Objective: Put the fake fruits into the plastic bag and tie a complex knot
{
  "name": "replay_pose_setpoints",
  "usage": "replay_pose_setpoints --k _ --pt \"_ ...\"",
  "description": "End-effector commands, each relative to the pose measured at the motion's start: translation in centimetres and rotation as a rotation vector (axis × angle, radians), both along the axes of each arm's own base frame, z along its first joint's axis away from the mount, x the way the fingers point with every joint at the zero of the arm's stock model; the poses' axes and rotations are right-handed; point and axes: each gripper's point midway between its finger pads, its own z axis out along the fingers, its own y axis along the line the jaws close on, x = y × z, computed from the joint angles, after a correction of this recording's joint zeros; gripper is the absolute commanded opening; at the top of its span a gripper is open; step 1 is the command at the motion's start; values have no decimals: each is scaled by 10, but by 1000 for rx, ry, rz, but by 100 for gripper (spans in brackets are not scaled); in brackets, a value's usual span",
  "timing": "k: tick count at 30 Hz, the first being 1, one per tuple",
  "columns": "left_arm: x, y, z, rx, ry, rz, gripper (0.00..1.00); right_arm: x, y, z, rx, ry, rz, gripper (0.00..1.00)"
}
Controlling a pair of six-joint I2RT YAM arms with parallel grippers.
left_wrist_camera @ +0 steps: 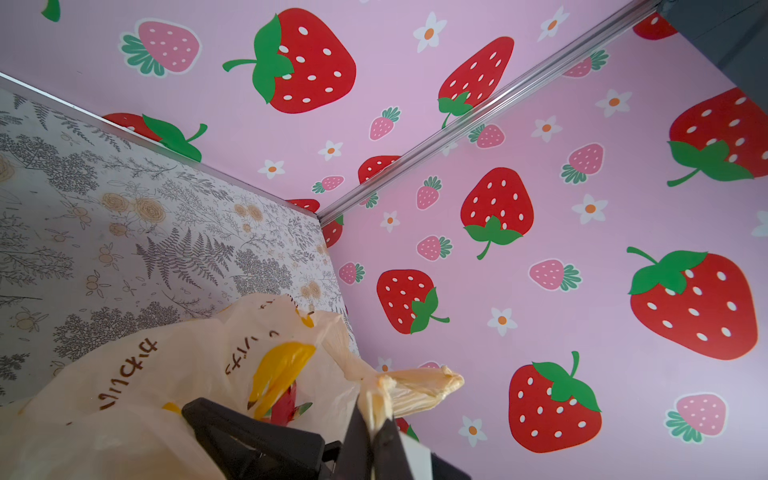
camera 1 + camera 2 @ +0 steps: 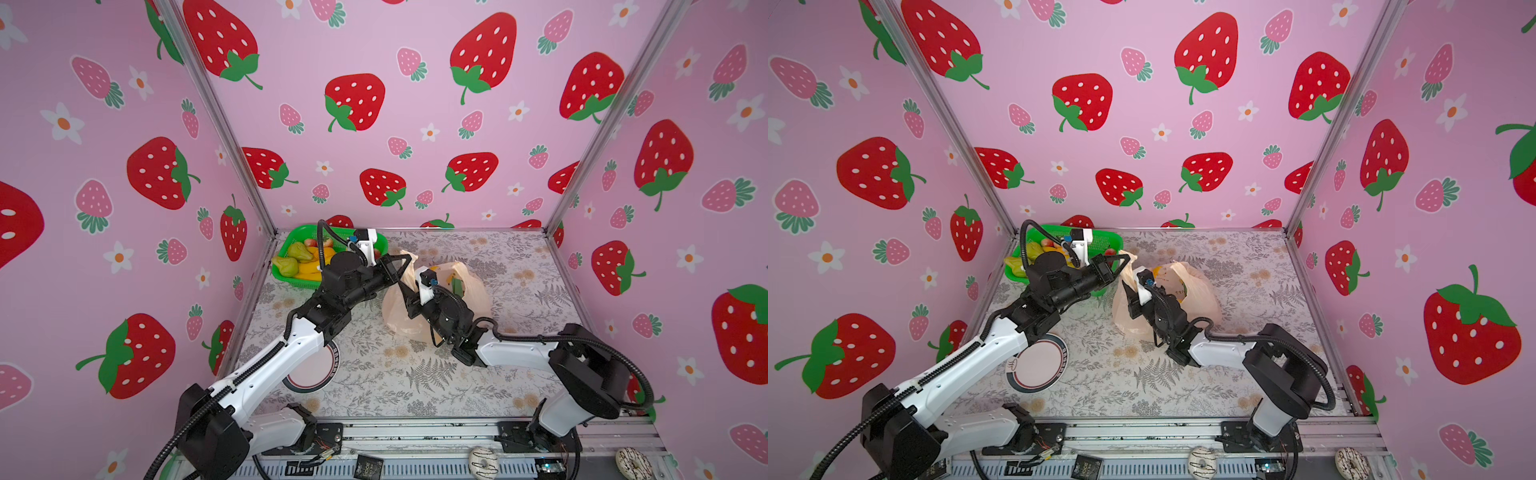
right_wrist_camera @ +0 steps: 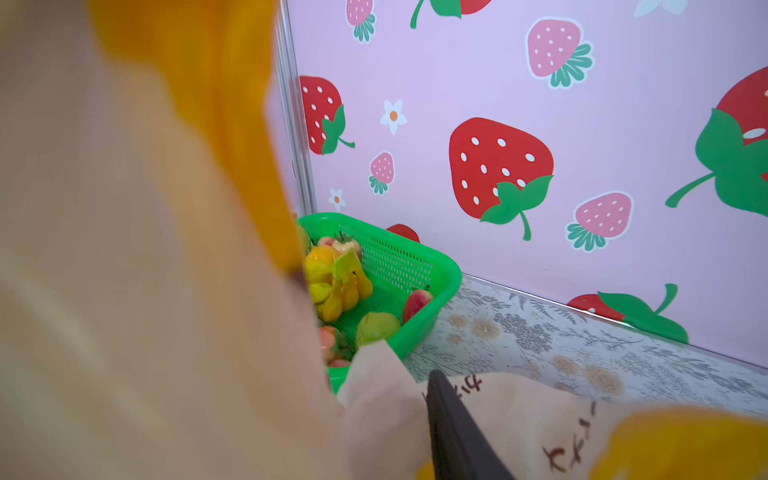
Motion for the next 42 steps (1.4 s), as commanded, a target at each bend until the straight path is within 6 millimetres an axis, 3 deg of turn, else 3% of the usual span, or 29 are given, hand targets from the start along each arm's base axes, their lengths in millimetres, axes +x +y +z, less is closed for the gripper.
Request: replay_pose_setpoints --k 1,5,7,11,17,22,27,33,36,42 --pt "2 7 24 -30 -64 15 0 -11 2 -7 16 10 62 33" --pt "6 13 28 29 -115 26 0 -10 -3 6 -7 7 63 37" --pt "8 14 28 64 -133 28 0 -8 -6 14 -26 6 55 44" --pt "13 16 24 86 -133 32 0 -7 -7 25 -92 30 84 70" --pt "21 18 18 96 -119 34 0 -18 -13 46 -224 34 133 87" --pt "23 18 17 101 -112 27 0 -36 -21 85 -281 -4 198 90" --pt "22 18 13 116 -106 23 0 -49 -32 137 -309 -60 227 93" --pt "22 18 12 139 -106 20 0 -64 -62 176 -313 -117 216 94" --pt "22 18 12 143 -107 20 0 -54 -87 174 -330 -79 154 94" --pt "22 18 10 167 -104 15 0 -39 -136 137 -323 42 66 94"
